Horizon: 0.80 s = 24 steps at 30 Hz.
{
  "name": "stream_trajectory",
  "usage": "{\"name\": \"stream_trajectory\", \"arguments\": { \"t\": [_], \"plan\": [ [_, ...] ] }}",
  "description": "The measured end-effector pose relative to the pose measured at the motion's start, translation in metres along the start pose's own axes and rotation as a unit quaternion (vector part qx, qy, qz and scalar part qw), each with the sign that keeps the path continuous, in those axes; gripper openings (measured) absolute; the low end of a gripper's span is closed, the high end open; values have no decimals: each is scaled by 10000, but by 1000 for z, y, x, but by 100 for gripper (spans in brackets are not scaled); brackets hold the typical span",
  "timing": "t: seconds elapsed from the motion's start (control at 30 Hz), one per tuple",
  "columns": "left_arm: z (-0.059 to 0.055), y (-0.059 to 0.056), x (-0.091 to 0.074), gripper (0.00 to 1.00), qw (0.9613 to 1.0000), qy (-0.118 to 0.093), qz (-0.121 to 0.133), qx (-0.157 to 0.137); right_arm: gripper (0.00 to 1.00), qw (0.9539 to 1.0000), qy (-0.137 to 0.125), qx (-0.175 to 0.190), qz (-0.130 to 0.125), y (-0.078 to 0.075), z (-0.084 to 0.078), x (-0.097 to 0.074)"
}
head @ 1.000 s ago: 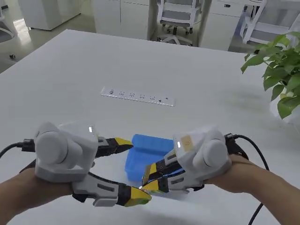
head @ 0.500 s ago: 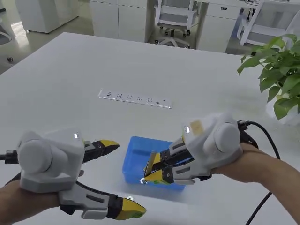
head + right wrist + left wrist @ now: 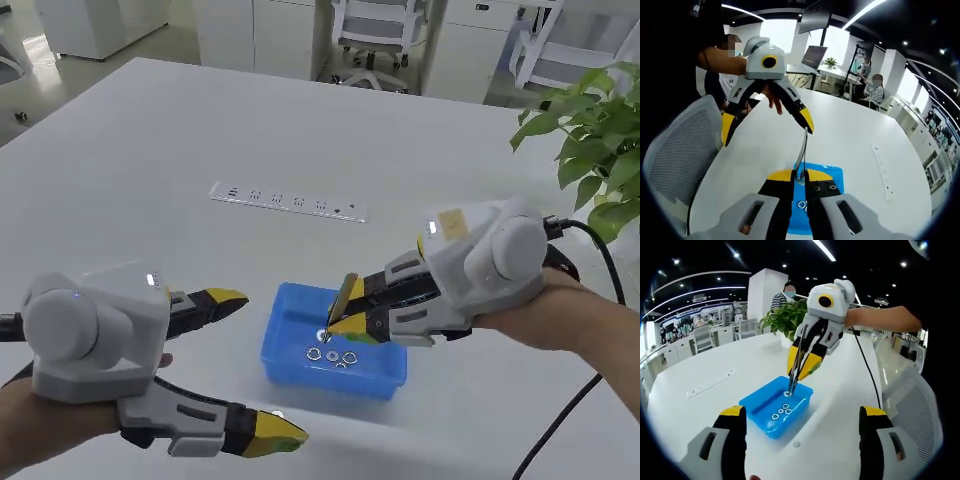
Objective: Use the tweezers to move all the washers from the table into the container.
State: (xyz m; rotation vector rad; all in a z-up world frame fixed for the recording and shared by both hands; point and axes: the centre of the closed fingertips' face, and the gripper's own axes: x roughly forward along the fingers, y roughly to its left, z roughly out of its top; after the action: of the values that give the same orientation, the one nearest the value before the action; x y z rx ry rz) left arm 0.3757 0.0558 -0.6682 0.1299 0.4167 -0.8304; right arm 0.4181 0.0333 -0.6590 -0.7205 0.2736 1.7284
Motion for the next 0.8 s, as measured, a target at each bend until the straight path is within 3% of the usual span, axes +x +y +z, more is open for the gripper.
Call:
{"name": "stream_trajectory", "arguments": {
  "t": [0.3,0.8],
  "plan": [
    [0,4,-1,99,10000,22,47,-5,9,9998,45,24,-172,-17,-12,0],
    [1,12,-2,99,9999,-39,136,13,9,9993,222,54,-294,-32,-40,8]
  ]
}}
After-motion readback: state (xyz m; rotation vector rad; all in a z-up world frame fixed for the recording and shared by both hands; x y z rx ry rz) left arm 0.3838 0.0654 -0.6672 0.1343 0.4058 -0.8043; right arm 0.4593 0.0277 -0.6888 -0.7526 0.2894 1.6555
